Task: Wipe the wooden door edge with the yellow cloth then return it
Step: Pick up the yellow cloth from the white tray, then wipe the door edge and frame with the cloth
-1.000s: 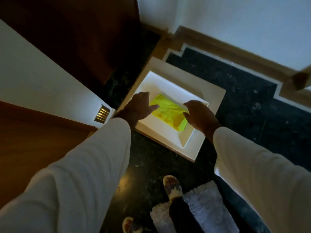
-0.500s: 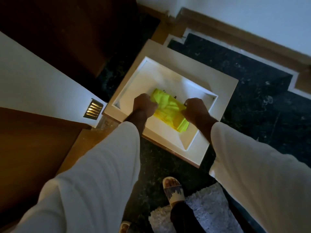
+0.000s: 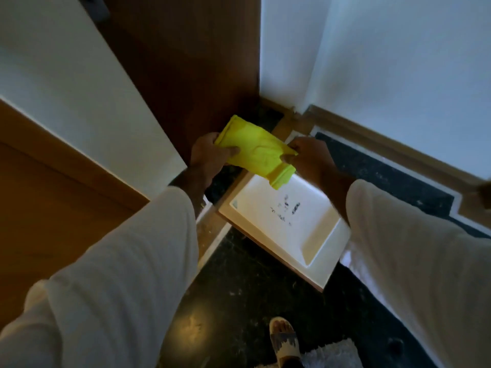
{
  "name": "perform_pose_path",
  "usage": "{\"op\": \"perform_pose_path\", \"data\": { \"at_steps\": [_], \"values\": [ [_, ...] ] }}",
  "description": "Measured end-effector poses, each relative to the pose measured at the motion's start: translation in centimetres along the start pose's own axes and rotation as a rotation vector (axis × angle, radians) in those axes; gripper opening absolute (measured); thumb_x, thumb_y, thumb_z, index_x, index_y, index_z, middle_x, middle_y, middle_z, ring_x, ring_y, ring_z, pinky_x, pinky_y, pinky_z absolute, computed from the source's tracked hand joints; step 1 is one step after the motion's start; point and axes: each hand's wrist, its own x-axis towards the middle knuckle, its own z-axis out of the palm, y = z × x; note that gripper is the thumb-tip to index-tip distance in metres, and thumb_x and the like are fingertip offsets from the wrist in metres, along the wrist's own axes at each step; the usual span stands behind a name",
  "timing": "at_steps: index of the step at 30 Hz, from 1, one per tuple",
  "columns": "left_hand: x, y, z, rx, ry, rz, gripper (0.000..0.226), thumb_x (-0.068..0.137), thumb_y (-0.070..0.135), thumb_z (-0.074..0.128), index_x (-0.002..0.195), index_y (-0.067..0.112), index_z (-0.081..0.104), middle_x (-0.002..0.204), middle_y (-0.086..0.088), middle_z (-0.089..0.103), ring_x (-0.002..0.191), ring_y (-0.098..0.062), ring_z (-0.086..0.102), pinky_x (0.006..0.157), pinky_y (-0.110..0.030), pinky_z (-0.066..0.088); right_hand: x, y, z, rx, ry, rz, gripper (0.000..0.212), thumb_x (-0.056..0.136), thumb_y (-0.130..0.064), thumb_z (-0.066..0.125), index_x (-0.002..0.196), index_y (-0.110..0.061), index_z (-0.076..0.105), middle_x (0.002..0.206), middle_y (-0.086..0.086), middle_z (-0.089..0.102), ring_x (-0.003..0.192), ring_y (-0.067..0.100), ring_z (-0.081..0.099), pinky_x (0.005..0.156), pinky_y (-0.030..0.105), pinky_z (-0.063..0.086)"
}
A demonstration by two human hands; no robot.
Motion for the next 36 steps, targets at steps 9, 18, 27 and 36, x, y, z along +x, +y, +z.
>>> {"op": "perform_pose_path", "data": {
  "at_steps": [9, 18, 27, 36],
  "values": [
    [-10.8, 14.1, -18.4, -0.116, 0.178, 0.216, 0.056, 0.070, 0.035, 0.088, 0.114, 0.005, 0.071, 0.110, -0.022, 0.074, 0.104, -0.041, 0.072, 0.086, -0.057, 0.064, -5.4, -21.1, -11.9, 0.070, 0.091, -0.263, 0.029, 0.077, -0.035, 0.081, 0.086, -0.009, 0.073, 0.081, 0.010, 0.072, 0.080, 0.025, 0.070, 0.080, 0.042, 0.057],
    [-21.8, 26.4, -36.2, -0.164, 0.452, 0.414, 0.043, 0.084, 0.008, 0.082, 0.122, -0.004, 0.065, 0.104, -0.014, 0.071, 0.087, -0.026, 0.071, 0.065, -0.027, 0.065, -13.0, -41.5, -18.4, 0.156, 0.028, -0.537, 0.040, 0.088, -0.016, 0.073, 0.057, -0.026, 0.050, 0.050, -0.009, 0.053, 0.052, 0.005, 0.053, 0.049, 0.008, 0.038],
    [-28.3, 37.3, -51.2, -0.008, 0.717, 0.559, 0.039, 0.078, 0.019, 0.088, 0.103, -0.002, 0.067, 0.108, -0.023, 0.072, 0.098, -0.037, 0.074, 0.068, -0.040, 0.066, -16.5, -55.9, -19.6, 0.255, 0.156, -0.825, 0.030, 0.086, -0.019, 0.074, 0.079, -0.024, 0.046, 0.068, 0.006, 0.055, 0.064, 0.028, 0.058, 0.065, 0.049, 0.055],
    [-29.1, 51.1, -58.9, 0.290, 0.890, 0.769, 0.030, 0.071, 0.027, 0.091, 0.092, 0.019, 0.071, 0.089, 0.001, 0.066, 0.089, -0.027, 0.067, 0.083, -0.043, 0.060, -15.9, -66.7, -21.8, 0.058, 0.490, -1.067, 0.018, 0.100, -0.023, 0.048, 0.117, -0.023, 0.055, 0.098, 0.010, 0.064, 0.091, 0.030, 0.063, 0.076, 0.044, 0.055]
  ]
}}
